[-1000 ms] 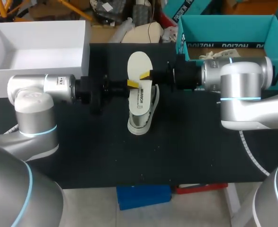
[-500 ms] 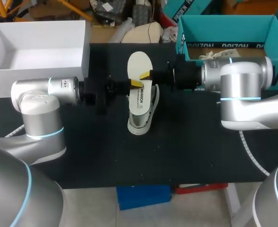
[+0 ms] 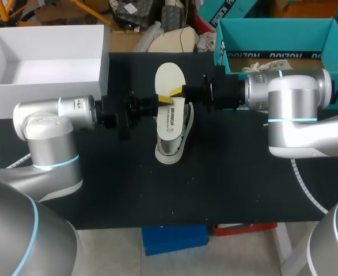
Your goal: Take the shoe out of the shoebox, open the shoe tongue, remove and reinsert the insole, then place the shoe into the shoebox
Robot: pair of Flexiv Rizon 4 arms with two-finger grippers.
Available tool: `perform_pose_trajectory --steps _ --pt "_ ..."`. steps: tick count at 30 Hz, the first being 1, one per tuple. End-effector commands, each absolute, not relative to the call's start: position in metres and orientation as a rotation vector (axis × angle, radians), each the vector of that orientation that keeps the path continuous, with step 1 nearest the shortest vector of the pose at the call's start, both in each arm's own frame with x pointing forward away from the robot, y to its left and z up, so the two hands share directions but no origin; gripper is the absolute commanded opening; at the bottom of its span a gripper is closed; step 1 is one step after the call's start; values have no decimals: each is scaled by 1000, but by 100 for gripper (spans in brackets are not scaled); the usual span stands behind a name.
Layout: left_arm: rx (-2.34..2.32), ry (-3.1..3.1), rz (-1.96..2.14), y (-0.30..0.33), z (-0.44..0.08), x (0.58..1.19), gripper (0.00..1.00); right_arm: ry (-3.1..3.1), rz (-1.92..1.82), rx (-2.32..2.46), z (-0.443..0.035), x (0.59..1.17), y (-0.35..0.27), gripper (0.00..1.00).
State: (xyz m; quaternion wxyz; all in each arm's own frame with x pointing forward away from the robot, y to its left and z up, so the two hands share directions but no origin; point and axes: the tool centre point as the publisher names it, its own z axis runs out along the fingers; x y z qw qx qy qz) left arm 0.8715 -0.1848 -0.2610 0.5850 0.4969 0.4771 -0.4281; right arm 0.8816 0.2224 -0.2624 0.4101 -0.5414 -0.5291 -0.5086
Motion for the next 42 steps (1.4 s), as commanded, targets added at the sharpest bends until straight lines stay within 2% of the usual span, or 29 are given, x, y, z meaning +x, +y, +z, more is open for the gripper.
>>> perform_pose_trajectory --steps 1,6,7,8,19,26,42 --pt "1157 1123 -981 -188 -262 871 0 -1334 -1277 -1365 -262 882 223 0" --pt "1153 1122 -981 -187 -259 871 0 -1319 -1310 -1356 -261 882 222 0" --pt "1153 1122 -981 -186 -259 871 0 -1309 -1337 -1350 -260 882 220 87" --pt "1152 1124 -982 -184 -257 870 0 -1302 -1352 -1352 -258 882 218 100" --pt "1260 1395 -974 -160 -247 837 0 -1702 -1308 -1481 -253 869 193 100" --pt "1398 1636 -934 -137 -257 809 0 -2025 -1179 -1510 -253 846 168 100" --pt "1431 1642 -922 -134 -259 804 0 -2025 -1179 -1510 -253 846 168 100"
